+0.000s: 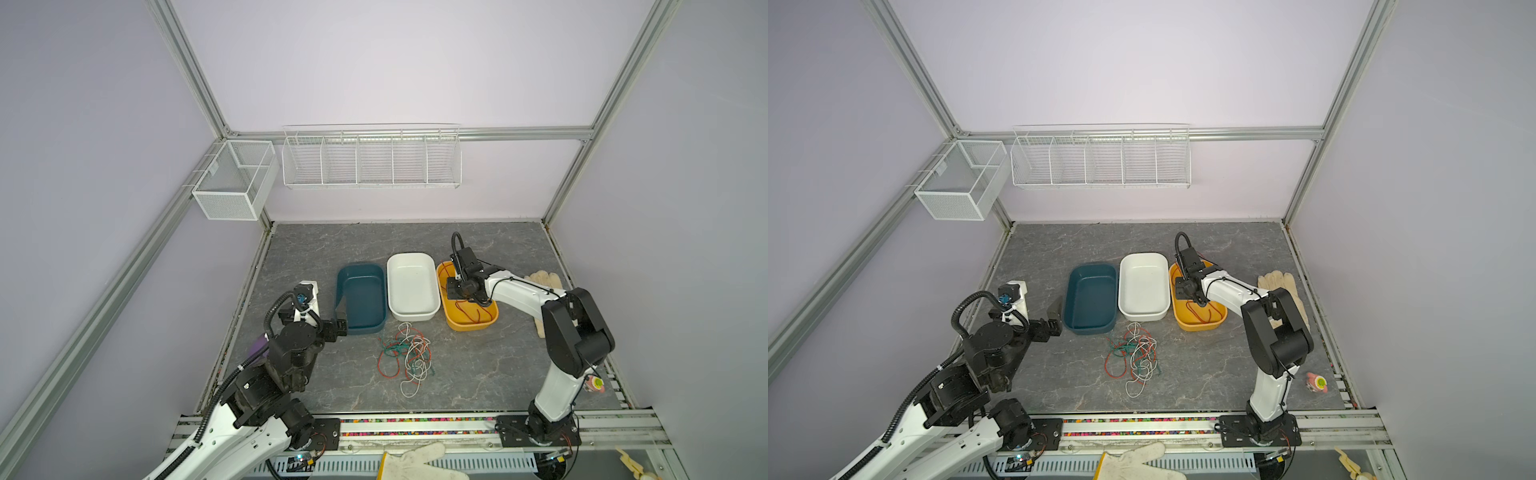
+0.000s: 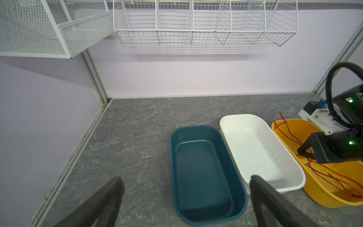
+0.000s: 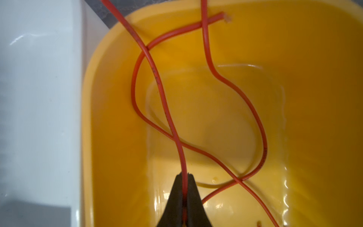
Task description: Untangle the cables
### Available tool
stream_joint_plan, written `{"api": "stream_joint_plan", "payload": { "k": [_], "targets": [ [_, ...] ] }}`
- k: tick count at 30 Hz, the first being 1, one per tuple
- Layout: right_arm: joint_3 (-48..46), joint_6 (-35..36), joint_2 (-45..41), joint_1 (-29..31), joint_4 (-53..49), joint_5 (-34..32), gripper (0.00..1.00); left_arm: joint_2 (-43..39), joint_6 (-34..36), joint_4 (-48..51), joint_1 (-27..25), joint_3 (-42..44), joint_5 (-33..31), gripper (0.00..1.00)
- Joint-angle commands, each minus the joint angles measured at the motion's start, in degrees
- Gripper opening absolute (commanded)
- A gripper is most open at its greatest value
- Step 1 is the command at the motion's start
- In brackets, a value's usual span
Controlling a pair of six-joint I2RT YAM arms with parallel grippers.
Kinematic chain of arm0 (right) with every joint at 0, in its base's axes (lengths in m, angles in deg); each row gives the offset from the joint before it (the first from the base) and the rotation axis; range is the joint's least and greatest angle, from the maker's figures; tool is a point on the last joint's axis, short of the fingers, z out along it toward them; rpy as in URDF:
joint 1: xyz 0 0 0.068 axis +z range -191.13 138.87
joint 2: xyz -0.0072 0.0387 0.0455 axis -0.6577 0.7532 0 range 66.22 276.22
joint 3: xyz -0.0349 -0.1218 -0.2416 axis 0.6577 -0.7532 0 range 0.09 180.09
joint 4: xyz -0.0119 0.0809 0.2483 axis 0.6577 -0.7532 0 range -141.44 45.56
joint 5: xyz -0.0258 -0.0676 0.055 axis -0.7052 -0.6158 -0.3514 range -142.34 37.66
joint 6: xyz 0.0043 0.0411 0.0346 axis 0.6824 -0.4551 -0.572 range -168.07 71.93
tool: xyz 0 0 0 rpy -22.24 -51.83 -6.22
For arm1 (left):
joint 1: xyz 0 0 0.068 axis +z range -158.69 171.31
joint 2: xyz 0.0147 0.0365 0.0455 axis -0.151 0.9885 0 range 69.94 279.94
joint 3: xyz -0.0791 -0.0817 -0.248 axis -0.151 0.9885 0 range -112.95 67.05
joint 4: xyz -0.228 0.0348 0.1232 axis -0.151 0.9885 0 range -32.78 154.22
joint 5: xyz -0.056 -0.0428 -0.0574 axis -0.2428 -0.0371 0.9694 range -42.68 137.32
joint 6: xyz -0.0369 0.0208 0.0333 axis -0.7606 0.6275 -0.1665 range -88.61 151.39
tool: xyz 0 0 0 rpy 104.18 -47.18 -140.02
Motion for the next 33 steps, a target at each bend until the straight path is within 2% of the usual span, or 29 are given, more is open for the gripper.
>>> {"api": "stream_joint_plan", "payload": {
  "k": [1, 8, 12, 14, 25, 33],
  "targets": [
    [0.5, -0.8, 1.3, -0.4, 0.2, 0.8, 0.06, -0.6, 1.0, -0.8, 0.2, 0.7, 0.4, 0.99],
    [1.2, -0.7, 1.5, -0.5, -1.0, 1.6, 0.06, -0.5, 1.0, -0.7, 0.1, 0.7, 0.6, 0.99],
    [0.9, -0.6, -1.4, -0.6, -0.6, 3.2, 0.08, -0.5, 1.0, -0.8, 0.2, 0.7, 0.8, 0.99],
    [1.7, 0.1, -2.2, -0.5, -1.5, 3.6, 0.15, -0.4, 1.1, -0.8, 0.1, 0.7, 0.9, 0.99],
    [3.6, 2.5, -6.4, -1.3, -3.6, 4.3, 0.41, -0.4, 1.1, -0.9, 0.2, 0.7, 1.3, 0.99],
    [7.9, 3.8, -3.8, -4.5, -5.5, 4.0, 0.44, -0.4, 1.2, -0.9, 0.2, 0.8, 1.3, 0.99]
  ]
}}
